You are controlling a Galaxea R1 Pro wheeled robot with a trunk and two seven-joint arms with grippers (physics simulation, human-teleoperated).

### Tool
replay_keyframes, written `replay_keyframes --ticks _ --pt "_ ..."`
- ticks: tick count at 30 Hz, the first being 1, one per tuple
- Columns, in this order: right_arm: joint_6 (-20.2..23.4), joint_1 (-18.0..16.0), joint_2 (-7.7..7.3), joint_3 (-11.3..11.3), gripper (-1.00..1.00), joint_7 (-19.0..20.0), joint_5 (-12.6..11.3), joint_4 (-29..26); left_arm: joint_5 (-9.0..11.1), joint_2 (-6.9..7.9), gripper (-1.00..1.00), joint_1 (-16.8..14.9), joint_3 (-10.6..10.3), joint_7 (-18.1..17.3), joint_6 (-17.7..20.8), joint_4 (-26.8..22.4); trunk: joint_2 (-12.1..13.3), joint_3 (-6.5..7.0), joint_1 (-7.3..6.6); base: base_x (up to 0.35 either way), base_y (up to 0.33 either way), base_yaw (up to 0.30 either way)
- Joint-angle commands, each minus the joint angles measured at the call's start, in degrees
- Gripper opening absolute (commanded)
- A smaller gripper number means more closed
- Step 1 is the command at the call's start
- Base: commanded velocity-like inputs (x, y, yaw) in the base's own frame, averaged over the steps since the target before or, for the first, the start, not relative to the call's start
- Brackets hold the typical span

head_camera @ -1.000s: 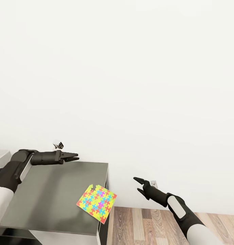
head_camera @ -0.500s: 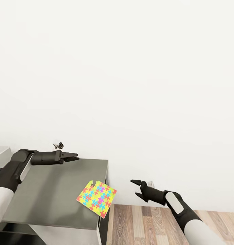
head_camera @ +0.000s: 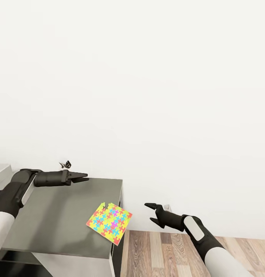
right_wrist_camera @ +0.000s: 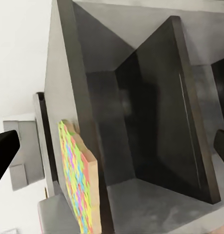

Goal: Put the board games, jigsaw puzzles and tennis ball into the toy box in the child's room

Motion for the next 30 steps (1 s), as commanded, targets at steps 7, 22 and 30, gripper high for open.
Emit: replay_keyframes --ticks 7,22,30 --pt "0.23 -0.08 0.24 0.03 1.0 0.13 0.11 -0.12 0.07 0.03 1.0 -0.05 -0.17 -0.24 0.56 0.01 -0.04 -0.06 0.0 -0.007 0.036 0.0" --pt "0.16 -0.09 0.19 0.06 1.0 0.17 0.13 -0.15 0.07 0.05 1.0 -0.05 -0.17 -0.24 0.48 0.01 -0.04 -0.06 0.0 -0.026 0.113 0.0" --pt "0.16 -0.09 0.18 0.06 1.0 0.19 0.13 -0.15 0.07 0.05 1.0 -0.05 -0.17 -0.24 0.39 0.01 -0.04 -0.06 0.0 -0.009 0.121 0.0"
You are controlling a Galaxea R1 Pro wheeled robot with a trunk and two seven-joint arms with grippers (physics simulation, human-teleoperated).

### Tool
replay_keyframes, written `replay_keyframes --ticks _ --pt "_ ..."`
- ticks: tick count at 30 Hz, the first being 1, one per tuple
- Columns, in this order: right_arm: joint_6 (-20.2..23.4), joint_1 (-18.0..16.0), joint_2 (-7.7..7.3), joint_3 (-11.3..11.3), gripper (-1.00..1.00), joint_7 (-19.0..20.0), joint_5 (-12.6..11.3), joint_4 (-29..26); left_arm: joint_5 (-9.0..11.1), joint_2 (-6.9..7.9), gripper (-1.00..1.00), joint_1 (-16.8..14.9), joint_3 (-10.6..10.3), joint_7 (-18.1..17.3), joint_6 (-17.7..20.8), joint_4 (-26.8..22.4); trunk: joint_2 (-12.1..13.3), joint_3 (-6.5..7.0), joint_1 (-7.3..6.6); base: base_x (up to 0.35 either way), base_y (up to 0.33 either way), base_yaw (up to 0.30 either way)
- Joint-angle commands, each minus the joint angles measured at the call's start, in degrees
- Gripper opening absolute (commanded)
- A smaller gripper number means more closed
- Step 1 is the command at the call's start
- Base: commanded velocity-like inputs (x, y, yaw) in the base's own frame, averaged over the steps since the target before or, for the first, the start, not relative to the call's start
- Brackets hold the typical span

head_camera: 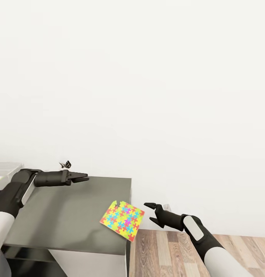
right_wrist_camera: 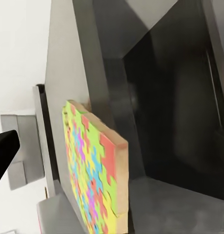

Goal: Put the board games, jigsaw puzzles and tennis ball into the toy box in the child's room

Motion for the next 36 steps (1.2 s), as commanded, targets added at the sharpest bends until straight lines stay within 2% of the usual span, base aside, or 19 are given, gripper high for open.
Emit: replay_keyframes --ticks 1,36 --pt "0.25 -0.04 -0.01 -0.04 1.0 0.11 0.0 -0.01 0.07 0.06 1.0 -0.04 -0.17 -0.24 0.61 0.02 -0.04 -0.06 0.0 -0.002 0.193 0.0" --pt "0.25 -0.04 -0.01 -0.04 1.0 0.12 0.0 -0.01 0.07 -0.02 1.0 -0.04 -0.17 -0.24 0.6 0.02 -0.04 -0.06 0.0 0.0 0.062 0.0"
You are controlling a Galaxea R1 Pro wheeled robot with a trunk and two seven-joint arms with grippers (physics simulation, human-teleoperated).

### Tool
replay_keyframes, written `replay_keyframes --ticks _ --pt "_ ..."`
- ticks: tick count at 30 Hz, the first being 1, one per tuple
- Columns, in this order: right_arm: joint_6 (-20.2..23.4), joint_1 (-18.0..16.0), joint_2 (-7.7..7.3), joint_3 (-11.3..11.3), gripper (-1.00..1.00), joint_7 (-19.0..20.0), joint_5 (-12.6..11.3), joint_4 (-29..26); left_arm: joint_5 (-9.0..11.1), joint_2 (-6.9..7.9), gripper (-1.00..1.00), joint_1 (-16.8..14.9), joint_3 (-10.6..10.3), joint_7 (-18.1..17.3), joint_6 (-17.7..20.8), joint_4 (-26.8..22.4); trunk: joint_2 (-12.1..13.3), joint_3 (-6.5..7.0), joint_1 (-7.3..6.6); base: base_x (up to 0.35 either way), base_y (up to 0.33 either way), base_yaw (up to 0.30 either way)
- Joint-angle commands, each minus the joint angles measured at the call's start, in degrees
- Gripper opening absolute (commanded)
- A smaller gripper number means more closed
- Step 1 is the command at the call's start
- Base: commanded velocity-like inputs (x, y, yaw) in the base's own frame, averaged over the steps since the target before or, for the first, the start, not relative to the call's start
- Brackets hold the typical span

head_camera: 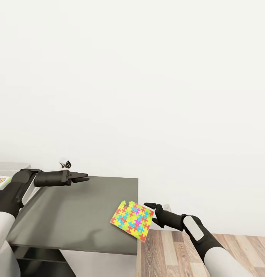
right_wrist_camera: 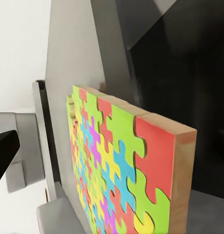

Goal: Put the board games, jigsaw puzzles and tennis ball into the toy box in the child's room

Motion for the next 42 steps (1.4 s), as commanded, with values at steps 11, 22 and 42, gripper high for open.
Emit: replay_keyframes --ticks 11,22,42 --pt "0.24 -0.04 -0.02 -0.04 1.0 0.19 0.07 0.0 0.07 0.06 1.0 -0.05 -0.17 -0.23 0.61 0.01 -0.04 -0.06 0.0 0.0 0.005 0.0" --pt "0.24 -0.04 -0.03 -0.04 -1.0 0.22 0.01 0.0 0.22 0.18 1.0 -0.05 -0.09 -0.23 0.83 0.01 -0.04 -0.06 0.0 0.0 0.0 0.0" --pt "-0.32 0.05 -0.15 -0.26 -1.0 1.52 -0.13 -0.24 0.16 -0.2 1.0 -0.05 -0.17 -0.23 0.87 0.01 7.59 3.35 -4.17 0.0 0.0 0.0"
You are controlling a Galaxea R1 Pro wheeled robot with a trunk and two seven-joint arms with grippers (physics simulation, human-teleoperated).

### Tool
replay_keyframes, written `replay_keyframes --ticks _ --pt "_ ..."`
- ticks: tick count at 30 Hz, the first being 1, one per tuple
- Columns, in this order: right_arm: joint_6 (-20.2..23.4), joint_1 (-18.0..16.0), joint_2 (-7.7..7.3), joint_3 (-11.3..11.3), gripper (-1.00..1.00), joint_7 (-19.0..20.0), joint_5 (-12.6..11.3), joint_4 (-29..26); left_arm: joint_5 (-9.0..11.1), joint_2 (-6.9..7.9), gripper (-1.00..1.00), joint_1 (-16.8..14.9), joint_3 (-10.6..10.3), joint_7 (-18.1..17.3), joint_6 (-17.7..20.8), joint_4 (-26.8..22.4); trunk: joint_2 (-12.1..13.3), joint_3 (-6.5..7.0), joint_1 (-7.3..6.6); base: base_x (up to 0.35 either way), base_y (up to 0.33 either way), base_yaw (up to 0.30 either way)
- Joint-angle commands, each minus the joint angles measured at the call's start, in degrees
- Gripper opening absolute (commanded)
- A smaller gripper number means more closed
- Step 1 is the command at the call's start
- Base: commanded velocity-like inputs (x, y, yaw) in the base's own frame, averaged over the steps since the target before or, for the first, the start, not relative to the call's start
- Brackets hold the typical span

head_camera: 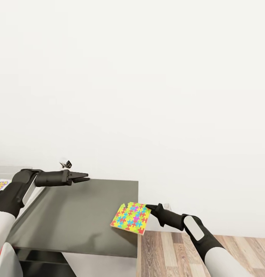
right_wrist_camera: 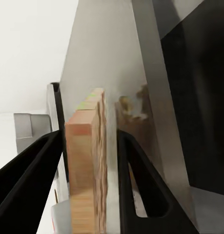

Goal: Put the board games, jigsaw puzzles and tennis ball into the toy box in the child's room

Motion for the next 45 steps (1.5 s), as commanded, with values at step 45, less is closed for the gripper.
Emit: replay_keyframes --ticks 45 --pt "0.04 0.79 -1.91 -0.6 -1.0 8.7 -0.22 -1.39 -0.48 0.56 1.0 -0.05 -0.24 -0.24 0.79 0.01 18.03 8.15 -9.89 0.0 0.0 -0.002"
